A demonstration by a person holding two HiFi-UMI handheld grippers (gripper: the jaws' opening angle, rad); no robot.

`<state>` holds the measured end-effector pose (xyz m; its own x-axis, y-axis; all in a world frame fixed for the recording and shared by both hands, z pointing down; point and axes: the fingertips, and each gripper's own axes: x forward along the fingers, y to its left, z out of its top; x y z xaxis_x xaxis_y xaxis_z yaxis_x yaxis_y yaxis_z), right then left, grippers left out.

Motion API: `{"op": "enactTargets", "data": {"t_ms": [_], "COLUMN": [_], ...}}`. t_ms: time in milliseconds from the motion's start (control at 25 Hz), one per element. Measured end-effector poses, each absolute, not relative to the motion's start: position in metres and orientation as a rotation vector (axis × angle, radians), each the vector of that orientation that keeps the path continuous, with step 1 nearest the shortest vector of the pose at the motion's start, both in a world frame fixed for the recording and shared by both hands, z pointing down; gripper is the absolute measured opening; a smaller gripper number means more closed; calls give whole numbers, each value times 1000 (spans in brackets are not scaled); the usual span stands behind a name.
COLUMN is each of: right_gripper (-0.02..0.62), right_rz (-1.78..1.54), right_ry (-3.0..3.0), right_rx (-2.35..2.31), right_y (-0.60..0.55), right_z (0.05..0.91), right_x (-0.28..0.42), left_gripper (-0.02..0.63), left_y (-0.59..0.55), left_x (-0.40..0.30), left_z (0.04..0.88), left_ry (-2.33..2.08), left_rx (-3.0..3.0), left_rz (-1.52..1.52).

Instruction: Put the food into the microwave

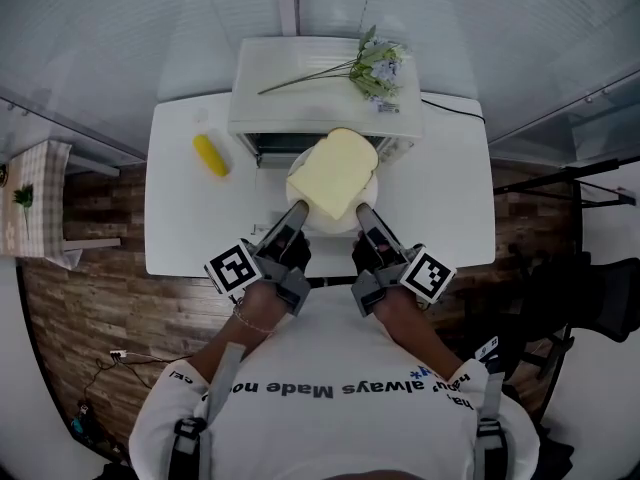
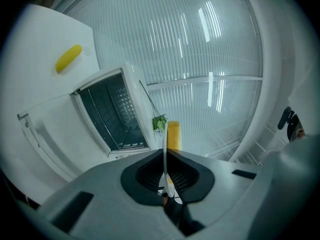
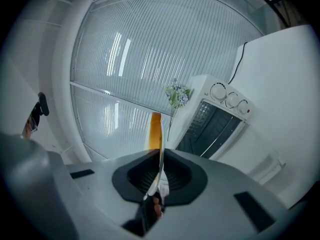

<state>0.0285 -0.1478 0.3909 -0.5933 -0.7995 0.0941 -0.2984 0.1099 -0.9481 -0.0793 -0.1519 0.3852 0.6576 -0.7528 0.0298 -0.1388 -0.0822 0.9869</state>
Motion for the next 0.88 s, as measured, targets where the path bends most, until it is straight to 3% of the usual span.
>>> {"op": "enactTargets", "data": {"t_ms": [400, 880], "right_gripper": [25, 25], "right_rz": [-1498, -1537], "right_ry": [1976, 1988], "right_rx": [-1052, -1038], "right_y": [-159, -162], "right_z": [385, 400], "right_x": [69, 68], "left_gripper": [18, 18], "left_y": [-159, -158], "left_x": [-39, -39], "left_z": [382, 398], "left_ry": [-768, -794], "left_rx": [1589, 1558], "left_rz": [-614, -608]}}
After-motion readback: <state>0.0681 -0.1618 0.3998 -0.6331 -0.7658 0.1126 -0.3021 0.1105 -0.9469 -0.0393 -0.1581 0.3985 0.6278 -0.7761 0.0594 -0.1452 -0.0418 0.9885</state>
